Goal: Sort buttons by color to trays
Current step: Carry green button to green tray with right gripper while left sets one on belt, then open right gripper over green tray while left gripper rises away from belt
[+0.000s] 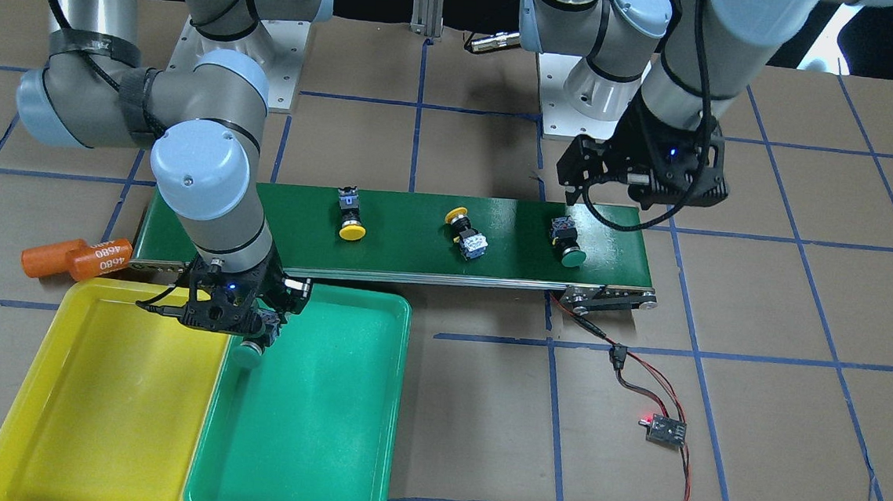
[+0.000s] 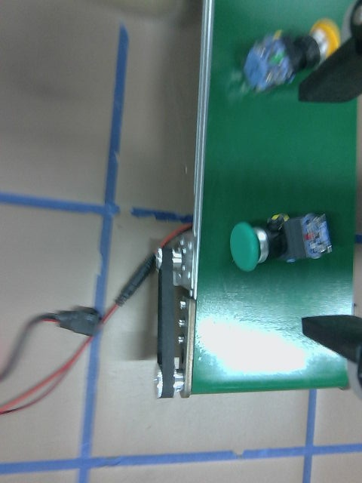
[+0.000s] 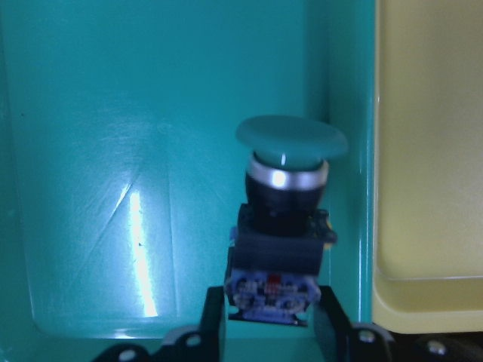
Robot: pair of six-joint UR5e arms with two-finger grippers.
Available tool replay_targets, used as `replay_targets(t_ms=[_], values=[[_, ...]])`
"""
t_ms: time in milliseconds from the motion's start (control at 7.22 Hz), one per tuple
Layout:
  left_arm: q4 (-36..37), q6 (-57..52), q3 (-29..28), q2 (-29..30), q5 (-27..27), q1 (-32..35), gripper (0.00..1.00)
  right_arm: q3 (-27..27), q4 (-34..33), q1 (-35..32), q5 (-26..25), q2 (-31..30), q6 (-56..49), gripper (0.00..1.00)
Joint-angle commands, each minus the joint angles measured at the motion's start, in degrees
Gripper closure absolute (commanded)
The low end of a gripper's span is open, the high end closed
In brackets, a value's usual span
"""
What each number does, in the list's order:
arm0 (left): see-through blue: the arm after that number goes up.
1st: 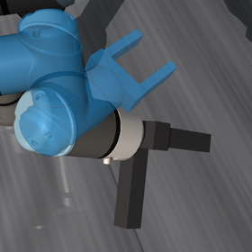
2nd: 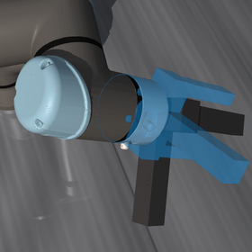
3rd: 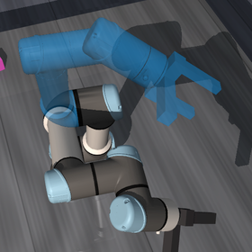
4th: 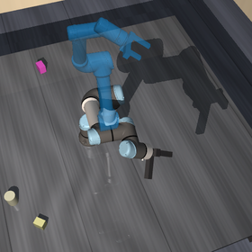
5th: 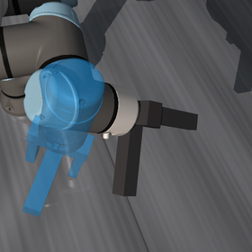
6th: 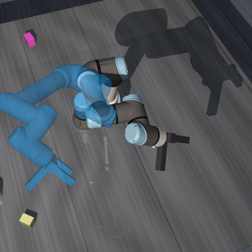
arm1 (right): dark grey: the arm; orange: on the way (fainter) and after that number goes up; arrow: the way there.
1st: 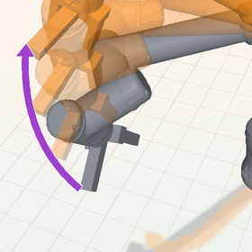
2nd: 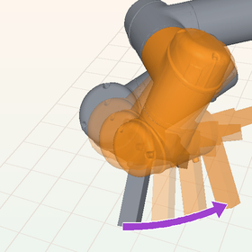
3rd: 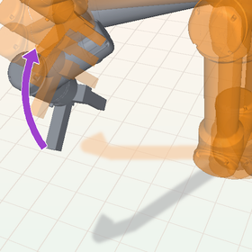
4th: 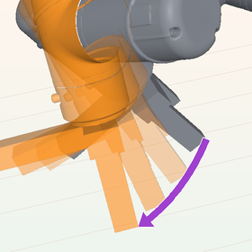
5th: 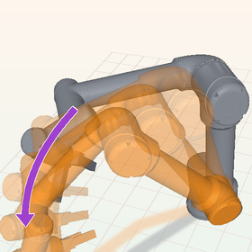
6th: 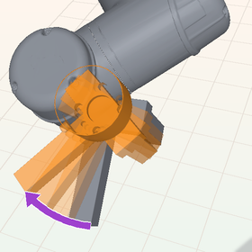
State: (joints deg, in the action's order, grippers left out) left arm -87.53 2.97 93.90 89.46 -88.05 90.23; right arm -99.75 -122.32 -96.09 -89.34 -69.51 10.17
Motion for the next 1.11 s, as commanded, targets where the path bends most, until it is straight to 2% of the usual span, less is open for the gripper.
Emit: replay_targets(t_ms=[0, 139, 416, 554, 693, 831, 970], values=[[-1.2, -1.3, -4.3, -1.1, -0.3, -1.3, 0.00, 0.1, 0.0, 0.2, -0.2, -0.3, -0.1, 0.00], [-2.8, -1.4, -5.6, -1.7, -0.4, -1.5, 0.00, -0.3, 1.0, 0.3, -0.4, -0.9, 0.9, 0.00], [-2.6, -10.5, -3.6, -3.2, 0.1, -1.4, 0.00, -1.8, 16.5, -0.1, 0.6, -10.4, 0.9, 0.00], [-2.2, -11.1, -2.7, -3.7, -0.4, -1.4, 0.00, -3.1, 18.8, -0.4, 0.6, -12.9, 0.9, 0.00], [2.8, -10.7, -2.7, -3.9, -0.2, -1.6, 0.00, -6.3, 19.7, -0.5, 0.9, -13.9, 0.8, 0.00], [3.2, -10.3, -2.4, -4.6, -0.9, -1.5, 0.00, -9.8, 19.7, -1.0, 1.3, -14.7, 0.3, 0.00], [-3.9, -2.9, -4.3, -4.8, -0.2, -2.1, 0.00, -11.7, 19.2, -1.5, 3.0, -14.5, 0.3, 0.00]])
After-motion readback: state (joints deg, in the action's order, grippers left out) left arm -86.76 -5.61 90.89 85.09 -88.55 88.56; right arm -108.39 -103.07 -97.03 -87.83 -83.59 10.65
